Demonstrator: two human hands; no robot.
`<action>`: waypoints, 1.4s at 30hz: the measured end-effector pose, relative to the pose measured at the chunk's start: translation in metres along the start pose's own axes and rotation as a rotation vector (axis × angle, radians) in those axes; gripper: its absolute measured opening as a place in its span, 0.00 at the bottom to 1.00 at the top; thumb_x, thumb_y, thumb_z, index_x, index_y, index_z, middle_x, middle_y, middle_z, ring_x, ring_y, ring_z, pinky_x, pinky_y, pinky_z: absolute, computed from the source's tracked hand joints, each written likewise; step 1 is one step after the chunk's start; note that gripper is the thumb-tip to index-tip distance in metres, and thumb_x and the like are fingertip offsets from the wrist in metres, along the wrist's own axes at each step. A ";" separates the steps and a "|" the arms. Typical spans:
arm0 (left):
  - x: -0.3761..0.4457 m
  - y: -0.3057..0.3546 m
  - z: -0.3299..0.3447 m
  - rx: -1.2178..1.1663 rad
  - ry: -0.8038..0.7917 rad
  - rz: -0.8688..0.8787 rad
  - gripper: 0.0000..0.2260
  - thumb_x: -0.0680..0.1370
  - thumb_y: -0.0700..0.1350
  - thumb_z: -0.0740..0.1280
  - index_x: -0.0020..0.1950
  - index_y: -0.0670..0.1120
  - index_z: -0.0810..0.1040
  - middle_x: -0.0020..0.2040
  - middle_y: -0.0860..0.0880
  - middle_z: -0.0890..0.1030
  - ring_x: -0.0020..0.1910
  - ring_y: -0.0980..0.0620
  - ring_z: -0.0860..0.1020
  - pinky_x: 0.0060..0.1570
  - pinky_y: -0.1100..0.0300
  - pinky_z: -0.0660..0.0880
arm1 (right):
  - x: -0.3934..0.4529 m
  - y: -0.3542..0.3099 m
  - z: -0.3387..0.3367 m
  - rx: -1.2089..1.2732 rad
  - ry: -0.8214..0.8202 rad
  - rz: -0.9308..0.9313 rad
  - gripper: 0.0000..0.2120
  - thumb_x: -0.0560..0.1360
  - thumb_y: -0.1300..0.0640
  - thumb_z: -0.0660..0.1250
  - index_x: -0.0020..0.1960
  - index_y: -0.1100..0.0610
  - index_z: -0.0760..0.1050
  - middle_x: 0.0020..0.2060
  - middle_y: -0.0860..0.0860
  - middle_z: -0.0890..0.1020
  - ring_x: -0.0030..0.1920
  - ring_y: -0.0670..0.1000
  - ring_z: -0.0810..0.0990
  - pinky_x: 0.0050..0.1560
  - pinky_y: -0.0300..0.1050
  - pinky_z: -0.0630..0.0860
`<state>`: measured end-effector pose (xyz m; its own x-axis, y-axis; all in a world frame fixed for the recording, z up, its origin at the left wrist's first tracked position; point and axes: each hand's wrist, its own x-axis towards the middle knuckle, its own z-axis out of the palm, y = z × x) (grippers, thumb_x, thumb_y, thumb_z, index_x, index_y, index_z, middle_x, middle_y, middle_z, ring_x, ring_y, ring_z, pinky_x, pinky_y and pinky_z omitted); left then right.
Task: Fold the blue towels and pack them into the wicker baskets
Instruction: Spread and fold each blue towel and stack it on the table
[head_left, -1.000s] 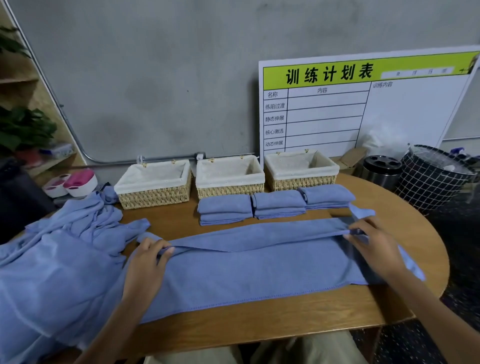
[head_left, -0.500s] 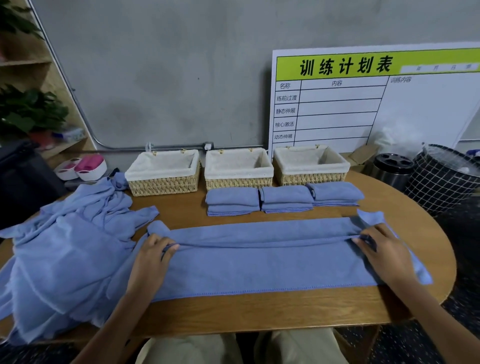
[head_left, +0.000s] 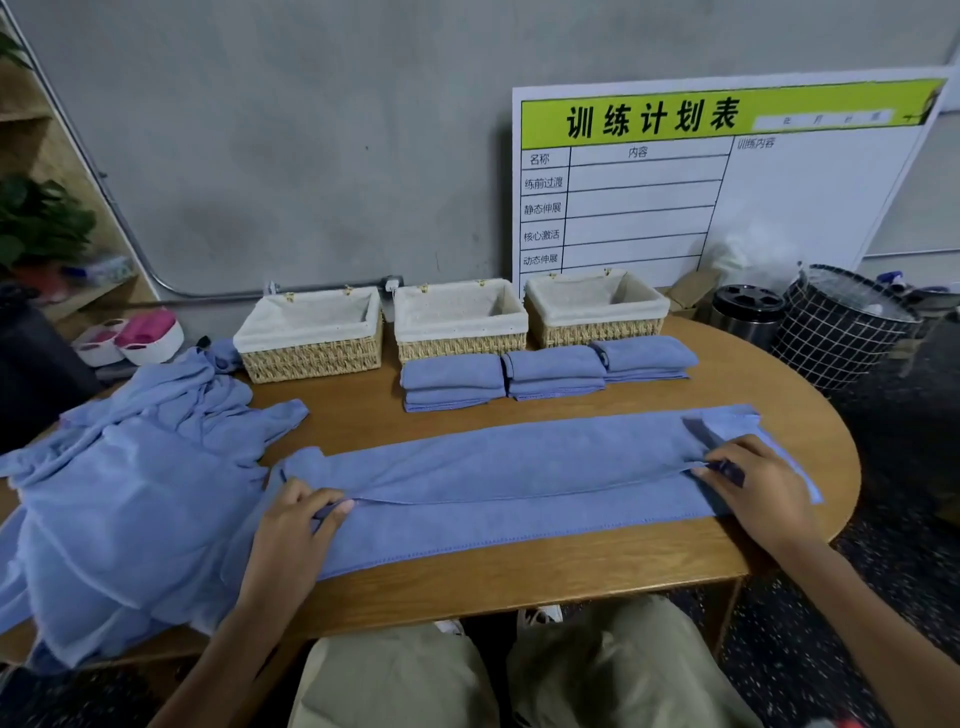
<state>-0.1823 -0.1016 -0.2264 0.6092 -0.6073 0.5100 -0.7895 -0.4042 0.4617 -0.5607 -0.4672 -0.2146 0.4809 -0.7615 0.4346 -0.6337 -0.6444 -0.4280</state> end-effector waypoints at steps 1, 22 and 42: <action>0.001 0.000 0.000 -0.005 0.005 0.000 0.03 0.73 0.37 0.76 0.45 0.42 0.85 0.38 0.48 0.71 0.35 0.52 0.73 0.36 0.58 0.70 | 0.002 -0.001 -0.001 0.005 -0.012 0.004 0.05 0.74 0.53 0.75 0.45 0.53 0.81 0.45 0.48 0.78 0.39 0.50 0.76 0.36 0.45 0.68; -0.021 0.005 -0.022 -0.080 -0.007 0.055 0.08 0.70 0.36 0.78 0.47 0.42 0.87 0.34 0.52 0.68 0.35 0.54 0.72 0.33 0.68 0.66 | -0.016 0.012 -0.013 0.080 -0.031 -0.002 0.06 0.71 0.57 0.77 0.45 0.52 0.82 0.46 0.48 0.80 0.42 0.50 0.78 0.38 0.39 0.69; 0.000 -0.004 -0.013 -0.067 -0.007 0.163 0.09 0.67 0.35 0.79 0.46 0.40 0.87 0.33 0.51 0.70 0.33 0.54 0.71 0.34 0.64 0.67 | 0.000 0.019 -0.011 0.065 0.005 -0.014 0.03 0.73 0.61 0.74 0.47 0.56 0.83 0.45 0.49 0.81 0.42 0.53 0.77 0.40 0.45 0.68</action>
<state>-0.1784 -0.0908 -0.2186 0.4728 -0.6659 0.5770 -0.8709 -0.2535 0.4211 -0.5792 -0.4788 -0.2135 0.4867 -0.7520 0.4446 -0.5859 -0.6585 -0.4724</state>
